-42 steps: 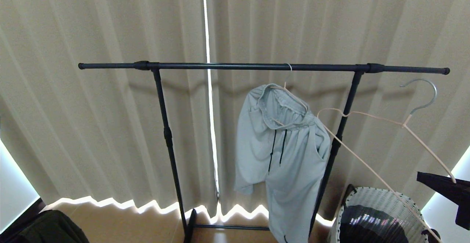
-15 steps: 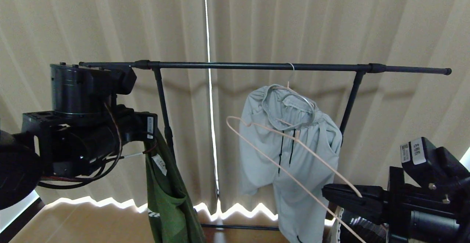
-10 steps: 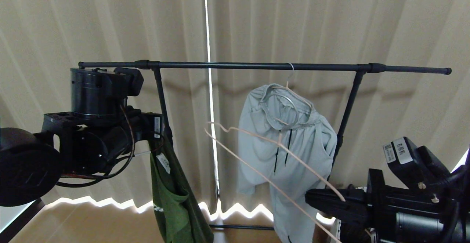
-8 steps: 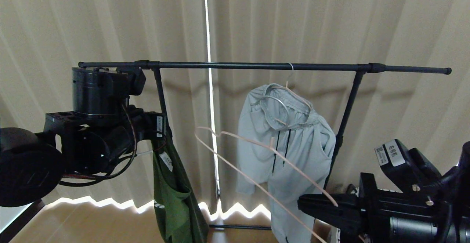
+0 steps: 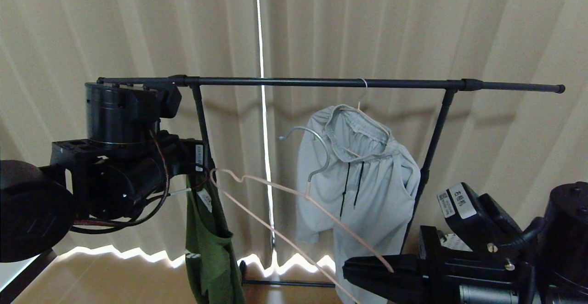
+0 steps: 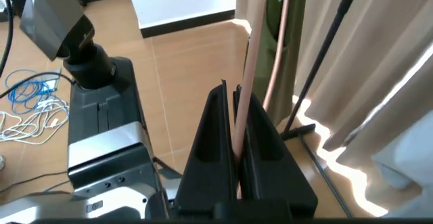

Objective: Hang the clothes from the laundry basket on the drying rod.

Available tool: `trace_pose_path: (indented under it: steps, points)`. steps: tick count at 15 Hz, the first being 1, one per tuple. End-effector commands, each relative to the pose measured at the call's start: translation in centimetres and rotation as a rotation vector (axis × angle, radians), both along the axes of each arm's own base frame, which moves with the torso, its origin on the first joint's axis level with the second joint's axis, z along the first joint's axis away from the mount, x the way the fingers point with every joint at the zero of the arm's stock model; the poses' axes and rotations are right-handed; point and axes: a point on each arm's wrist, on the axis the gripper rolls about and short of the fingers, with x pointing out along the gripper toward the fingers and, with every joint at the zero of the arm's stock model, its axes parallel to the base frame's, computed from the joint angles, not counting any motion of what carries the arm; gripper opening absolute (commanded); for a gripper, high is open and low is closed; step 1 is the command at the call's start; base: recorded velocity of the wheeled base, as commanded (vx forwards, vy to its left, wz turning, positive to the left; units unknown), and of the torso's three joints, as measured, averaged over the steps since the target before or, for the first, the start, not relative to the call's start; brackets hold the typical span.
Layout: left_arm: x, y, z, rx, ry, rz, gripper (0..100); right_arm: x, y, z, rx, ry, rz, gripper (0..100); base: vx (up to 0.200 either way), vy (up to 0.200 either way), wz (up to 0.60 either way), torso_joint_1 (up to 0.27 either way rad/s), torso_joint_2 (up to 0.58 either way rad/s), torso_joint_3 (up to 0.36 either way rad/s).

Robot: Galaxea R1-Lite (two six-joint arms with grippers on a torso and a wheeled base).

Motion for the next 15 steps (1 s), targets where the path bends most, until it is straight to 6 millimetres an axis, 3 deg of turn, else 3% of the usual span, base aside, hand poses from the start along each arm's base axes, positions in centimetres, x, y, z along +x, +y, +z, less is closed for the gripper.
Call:
trace_pose_path:
  steps: [1, 7, 10, 15]
  points:
    - [-0.4, 0.1, 0.1, -0.002, -0.003, -0.002, 0, 0.4, 0.5, -0.6, -0.004, 0.006, 0.003, 0, 0.000, 0.000, 0.00, 0.000, 0.00, 0.000]
    - [-0.2, 0.2, 0.2, -0.001, -0.005, 0.003, 0, -0.2, 0.9, -0.3, 0.027, 0.017, 0.027, 0, 0.000, 0.000, 0.00, 0.000, 0.00, 0.000]
    - [0.4, 1.3, -0.1, 0.006, 0.003, 0.047, 0, -1.2, 0.9, -0.1, 0.035, 0.010, 0.063, 0, 0.000, 0.000, 0.00, 0.000, 0.00, 0.000]
    - [-0.1, 0.7, -0.2, 0.004, 0.007, 0.022, 0, -1.0, 1.4, -0.2, 0.031, 0.013, 0.069, 0, 0.000, 0.000, 0.00, 0.000, 0.00, 0.000]
